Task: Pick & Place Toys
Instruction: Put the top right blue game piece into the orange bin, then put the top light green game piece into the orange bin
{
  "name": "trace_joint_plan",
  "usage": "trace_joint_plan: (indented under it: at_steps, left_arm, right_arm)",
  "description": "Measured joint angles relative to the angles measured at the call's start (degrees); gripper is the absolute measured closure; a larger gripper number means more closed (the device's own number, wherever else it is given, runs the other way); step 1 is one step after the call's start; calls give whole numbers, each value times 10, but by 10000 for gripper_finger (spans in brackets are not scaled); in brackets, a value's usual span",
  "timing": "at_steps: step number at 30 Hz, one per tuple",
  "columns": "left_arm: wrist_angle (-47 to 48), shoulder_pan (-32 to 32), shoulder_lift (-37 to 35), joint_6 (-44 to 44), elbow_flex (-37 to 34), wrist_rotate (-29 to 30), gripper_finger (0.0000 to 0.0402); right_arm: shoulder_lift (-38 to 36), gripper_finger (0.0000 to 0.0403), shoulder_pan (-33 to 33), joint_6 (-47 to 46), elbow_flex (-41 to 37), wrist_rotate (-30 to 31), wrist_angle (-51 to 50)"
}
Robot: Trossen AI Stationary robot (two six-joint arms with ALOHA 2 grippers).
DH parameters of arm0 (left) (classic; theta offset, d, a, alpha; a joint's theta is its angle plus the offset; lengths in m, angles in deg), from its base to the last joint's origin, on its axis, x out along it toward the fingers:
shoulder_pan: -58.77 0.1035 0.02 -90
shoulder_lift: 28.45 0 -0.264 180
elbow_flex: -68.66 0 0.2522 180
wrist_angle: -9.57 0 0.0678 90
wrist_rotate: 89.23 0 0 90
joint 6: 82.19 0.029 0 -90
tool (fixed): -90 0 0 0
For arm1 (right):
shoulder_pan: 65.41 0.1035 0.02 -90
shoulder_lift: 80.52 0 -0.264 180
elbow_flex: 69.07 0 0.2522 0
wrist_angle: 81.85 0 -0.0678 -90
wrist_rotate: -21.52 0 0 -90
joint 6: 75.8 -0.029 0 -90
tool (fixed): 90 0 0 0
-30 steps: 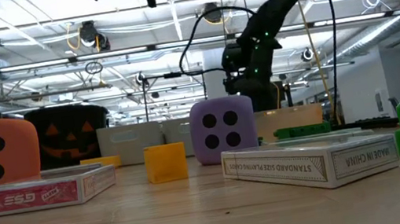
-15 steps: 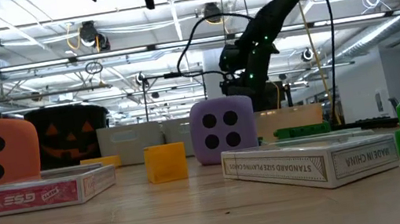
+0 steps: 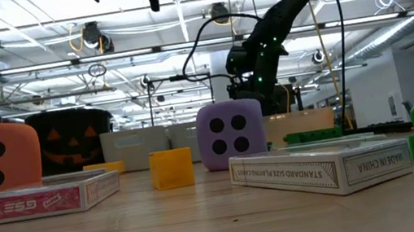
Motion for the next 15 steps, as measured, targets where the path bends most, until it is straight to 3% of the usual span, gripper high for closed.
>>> trace_joint_plan:
  at_steps: [7,11,15]
  left_arm:
    - [2,0,0,-2,0,0,197]
    - [3,0,0,-3,0,0,197]
    - [3,0,0,-3,0,0,197]
  right_arm:
    - [0,317,2,4,0,33,2]
    - [0,245,8,10,0,75,12]
    - [0,190,13,16,0,75,17]
